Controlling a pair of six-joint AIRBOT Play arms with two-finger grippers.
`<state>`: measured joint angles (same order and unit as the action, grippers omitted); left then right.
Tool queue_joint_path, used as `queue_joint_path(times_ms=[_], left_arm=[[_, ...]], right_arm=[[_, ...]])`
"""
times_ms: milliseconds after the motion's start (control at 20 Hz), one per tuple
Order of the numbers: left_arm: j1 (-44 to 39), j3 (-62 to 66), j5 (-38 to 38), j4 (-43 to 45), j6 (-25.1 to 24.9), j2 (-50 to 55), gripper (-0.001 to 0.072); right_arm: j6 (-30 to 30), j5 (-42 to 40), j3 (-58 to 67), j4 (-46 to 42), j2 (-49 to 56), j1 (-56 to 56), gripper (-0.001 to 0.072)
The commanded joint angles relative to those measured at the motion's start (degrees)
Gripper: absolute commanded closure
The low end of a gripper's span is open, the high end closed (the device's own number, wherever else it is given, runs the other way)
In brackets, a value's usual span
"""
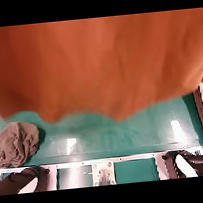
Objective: Fold the shirts.
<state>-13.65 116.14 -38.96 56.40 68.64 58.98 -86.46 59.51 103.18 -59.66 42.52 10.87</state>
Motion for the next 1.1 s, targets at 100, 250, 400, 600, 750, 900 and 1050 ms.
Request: queue_joint_path(times_ms=[100, 250, 400, 600, 750, 900, 1050], left_arm=[[0.04, -2.14, 0.87, 0.94, -0.22, 16.76, 0.0681], [-0.76, -2.14, 2.34, -6.69, -5.55, 29.59, 0.068], [-4.52, -2.14, 5.9, -15.93, -17.07, 41.68, 0.068], [-11.02, -2.14, 8.24, -16.57, -24.81, 54.31, 0.068], [-14.03, -2.16, 7.91, -16.55, -25.09, 59.56, 0.0679], [-13.44, -1.42, 6.45, -16.22, -18.95, 59.12, 0.0261], [-8.15, 0.87, -7.39, -15.91, -7.76, 54.21, 0.0199]], right_arm=[[0.39, -0.35, -22.75, 3.67, -0.04, -0.94, 0.0691], [1.64, -9.6, -41.97, 3.69, 0.26, -1.42, 0.0691], [1.64, -19.5, -57.42, 3.67, 4.07, -1.42, 0.0692], [1.62, -24.61, -65.92, 3.72, 15.45, -1.42, 0.0691], [1.64, -26.18, -65.68, 3.72, 23.54, -1.4, 0.0691], [1.7, -26.73, -63.45, 3.5, 26.93, -1.29, 0.069], [4.9, -25.83, -59.45, 3.52, 26.91, -0.92, 0.069]])
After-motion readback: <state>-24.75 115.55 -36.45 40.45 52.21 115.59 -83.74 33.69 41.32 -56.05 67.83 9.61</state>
